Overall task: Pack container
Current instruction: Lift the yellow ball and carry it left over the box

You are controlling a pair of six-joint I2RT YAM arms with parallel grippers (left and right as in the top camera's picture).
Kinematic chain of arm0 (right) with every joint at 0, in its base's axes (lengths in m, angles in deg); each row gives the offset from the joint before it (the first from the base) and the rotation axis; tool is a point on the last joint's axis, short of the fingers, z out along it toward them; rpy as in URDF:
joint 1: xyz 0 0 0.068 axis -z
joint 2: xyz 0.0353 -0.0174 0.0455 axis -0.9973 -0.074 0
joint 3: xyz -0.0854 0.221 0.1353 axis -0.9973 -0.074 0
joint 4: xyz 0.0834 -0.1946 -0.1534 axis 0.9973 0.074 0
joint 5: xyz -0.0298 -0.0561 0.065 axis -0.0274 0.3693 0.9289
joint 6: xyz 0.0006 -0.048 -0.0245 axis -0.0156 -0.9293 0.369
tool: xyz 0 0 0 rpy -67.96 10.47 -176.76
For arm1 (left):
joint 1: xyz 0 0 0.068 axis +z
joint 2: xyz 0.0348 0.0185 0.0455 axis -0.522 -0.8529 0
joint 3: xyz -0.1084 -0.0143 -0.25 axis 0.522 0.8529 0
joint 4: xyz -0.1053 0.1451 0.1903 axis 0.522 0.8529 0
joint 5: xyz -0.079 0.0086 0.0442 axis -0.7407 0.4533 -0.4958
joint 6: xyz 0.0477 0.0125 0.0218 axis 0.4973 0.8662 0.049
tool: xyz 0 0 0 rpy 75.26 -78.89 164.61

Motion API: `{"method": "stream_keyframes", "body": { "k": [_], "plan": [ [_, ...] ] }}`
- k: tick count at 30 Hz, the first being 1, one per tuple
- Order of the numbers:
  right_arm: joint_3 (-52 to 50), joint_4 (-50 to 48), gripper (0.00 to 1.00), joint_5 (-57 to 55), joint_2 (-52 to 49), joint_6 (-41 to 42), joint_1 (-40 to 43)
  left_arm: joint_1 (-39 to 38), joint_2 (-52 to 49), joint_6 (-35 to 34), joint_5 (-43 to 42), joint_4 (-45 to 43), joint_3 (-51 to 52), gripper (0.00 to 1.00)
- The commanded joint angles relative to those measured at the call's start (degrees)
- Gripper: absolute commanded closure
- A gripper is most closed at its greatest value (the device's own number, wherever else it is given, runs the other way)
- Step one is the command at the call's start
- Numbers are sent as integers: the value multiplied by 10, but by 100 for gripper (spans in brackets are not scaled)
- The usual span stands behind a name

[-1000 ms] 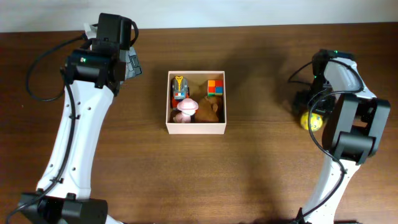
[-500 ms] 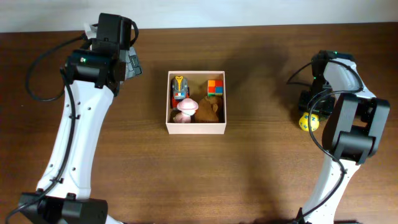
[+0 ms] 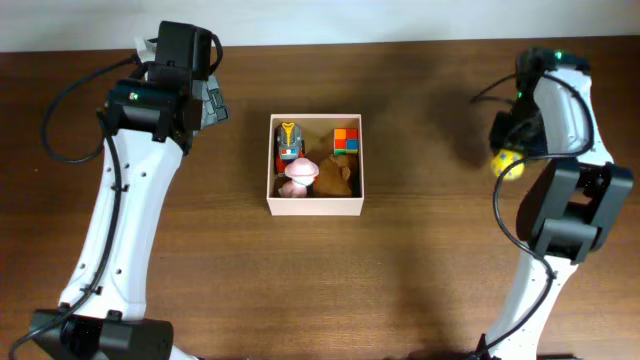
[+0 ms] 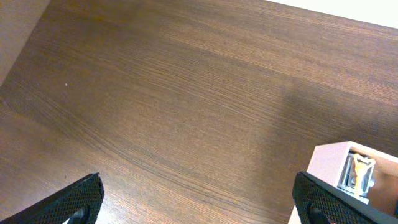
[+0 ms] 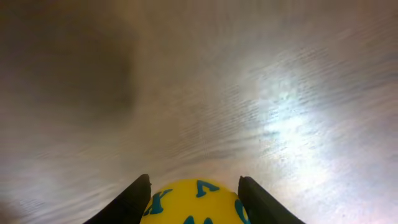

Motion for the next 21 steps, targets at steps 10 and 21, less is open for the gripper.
{"method": "stream_keyframes", "body": {
  "k": [10, 21],
  "plan": [
    [173, 23, 62, 87, 3, -53, -146, 1, -3, -7, 0, 1, -1, 1],
    [194, -18, 61, 116, 3, -137, -287, 1, -3, -7, 0, 1, -1, 1]
  ]
}}
